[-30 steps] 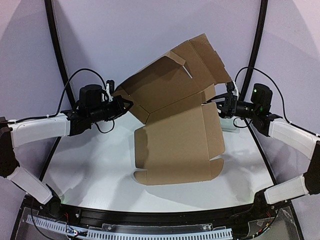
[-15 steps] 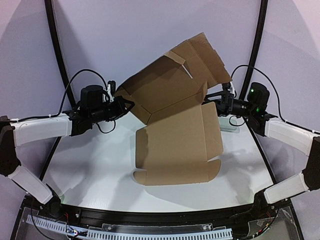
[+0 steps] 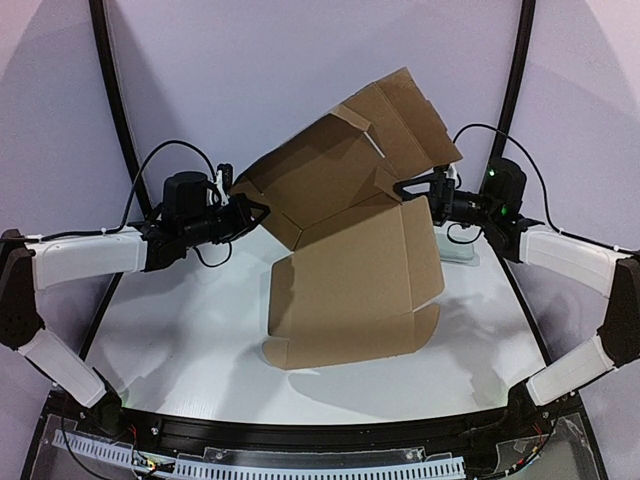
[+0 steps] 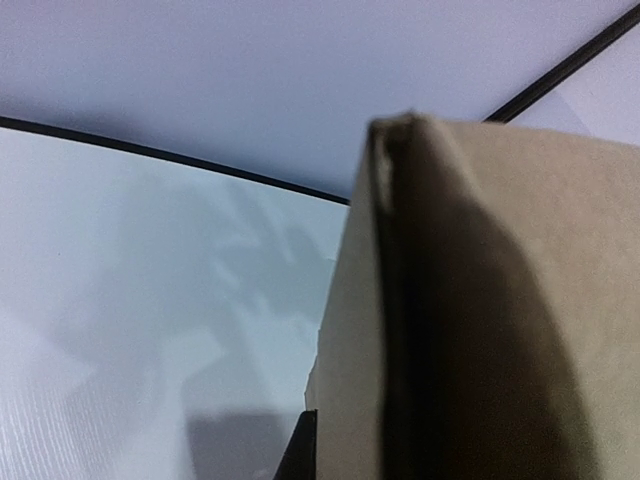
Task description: Fold the paper box
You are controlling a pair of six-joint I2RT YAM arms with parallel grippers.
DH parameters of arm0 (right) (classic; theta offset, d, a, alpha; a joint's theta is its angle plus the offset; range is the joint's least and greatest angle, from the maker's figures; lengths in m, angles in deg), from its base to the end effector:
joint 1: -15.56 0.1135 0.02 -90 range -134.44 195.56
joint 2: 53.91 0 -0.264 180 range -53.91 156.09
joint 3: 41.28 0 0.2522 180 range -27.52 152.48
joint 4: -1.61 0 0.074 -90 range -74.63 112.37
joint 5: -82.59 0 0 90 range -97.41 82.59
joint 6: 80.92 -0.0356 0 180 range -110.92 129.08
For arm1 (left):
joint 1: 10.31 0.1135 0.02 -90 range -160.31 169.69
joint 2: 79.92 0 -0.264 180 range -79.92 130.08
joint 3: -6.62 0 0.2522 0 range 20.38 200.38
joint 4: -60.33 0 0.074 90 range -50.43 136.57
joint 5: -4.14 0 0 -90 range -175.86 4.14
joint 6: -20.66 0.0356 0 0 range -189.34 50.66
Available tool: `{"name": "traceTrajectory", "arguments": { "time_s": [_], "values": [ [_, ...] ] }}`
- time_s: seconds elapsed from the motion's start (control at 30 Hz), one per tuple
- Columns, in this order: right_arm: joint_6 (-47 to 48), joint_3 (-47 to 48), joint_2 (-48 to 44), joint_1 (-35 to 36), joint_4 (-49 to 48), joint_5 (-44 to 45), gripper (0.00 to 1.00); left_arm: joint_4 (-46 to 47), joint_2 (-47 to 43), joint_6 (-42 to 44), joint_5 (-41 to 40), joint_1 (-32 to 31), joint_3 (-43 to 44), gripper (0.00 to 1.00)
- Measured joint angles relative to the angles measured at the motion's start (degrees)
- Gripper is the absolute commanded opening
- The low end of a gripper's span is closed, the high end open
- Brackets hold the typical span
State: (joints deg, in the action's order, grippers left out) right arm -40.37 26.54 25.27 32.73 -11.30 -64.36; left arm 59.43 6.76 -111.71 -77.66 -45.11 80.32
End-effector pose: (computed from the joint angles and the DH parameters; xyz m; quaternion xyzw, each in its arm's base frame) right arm 0.2884 0.1203 0.3257 -0.1578 0.6839 0.6238 0.3438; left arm 0.2899 -0.2076 0.2942 -0.0079 0.7865 -0.4275 0.4456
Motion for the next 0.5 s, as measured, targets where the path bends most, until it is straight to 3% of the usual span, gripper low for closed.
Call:
{"name": "traceTrajectory", "arguments": {
  "time_s": [0.2,0.5],
  "values": [
    [4.98,3.39,0.59,1.92,10.78,6.21,0.87,0.81,0.00,2.12,1.05,0.11,-0.02,0.01],
    [11.47,4.44,0.28,2.05,23.37,13.46,0.89,-0.31,0.00,4.17,-0.39,0.13,-0.44,0.01]
  ]
}}
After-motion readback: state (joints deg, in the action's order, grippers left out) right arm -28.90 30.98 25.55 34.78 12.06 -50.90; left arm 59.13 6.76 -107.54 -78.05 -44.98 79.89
